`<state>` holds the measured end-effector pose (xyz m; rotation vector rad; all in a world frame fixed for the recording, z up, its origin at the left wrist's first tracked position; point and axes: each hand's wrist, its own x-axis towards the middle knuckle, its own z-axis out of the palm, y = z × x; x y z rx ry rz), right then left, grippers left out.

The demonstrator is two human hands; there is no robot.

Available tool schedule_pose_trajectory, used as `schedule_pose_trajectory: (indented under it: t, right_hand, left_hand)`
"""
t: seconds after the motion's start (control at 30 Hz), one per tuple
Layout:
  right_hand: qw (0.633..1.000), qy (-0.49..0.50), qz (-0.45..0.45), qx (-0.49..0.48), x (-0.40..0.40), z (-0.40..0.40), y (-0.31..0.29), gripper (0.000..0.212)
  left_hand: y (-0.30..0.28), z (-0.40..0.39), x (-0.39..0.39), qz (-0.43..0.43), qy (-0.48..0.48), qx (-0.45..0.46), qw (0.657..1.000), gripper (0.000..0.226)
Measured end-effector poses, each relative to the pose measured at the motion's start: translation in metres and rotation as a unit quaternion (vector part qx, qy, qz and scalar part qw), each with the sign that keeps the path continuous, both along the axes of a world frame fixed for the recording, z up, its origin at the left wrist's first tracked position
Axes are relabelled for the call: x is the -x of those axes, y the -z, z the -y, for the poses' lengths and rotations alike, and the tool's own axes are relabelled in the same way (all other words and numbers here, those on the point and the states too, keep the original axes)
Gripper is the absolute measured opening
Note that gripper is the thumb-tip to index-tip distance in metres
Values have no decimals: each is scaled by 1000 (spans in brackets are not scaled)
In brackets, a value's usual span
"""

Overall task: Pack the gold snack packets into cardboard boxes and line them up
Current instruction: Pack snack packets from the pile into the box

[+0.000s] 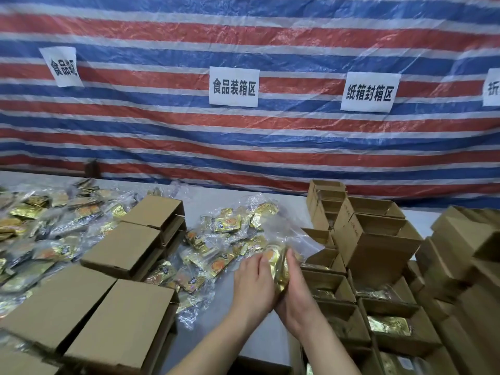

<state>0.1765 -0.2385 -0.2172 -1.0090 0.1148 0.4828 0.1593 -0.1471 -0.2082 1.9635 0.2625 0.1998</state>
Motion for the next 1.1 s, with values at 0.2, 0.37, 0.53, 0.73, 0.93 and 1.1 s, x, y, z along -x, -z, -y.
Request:
schedule_pose_trajectory:
  t: [0.2,0.37,0.53,0.73,0.93,1.1]
  right_hand:
    - [996,-22,-35,79,8,12,4,64]
    - [995,-24,-72,68,19,25,14,56]
    - [997,-10,-52,59,37,18,26,44]
    - [991,12,-37,128,43,24,42,34]
    - [939,20,48,339,41,48,65,32]
    - [830,-217,142,493,46,46,89,46]
  left_hand:
    - [5,6,13,7,22,64,998,33]
    - [19,1,24,18,24,159,987,32]
    - [34,10,28,40,3,178,983,36]
    - [42,11,36,49,15,141,989,44]
    - [102,-49,30,-88,91,-100,987,25]
    - [167,-84,53,-239,174,-195,935,50]
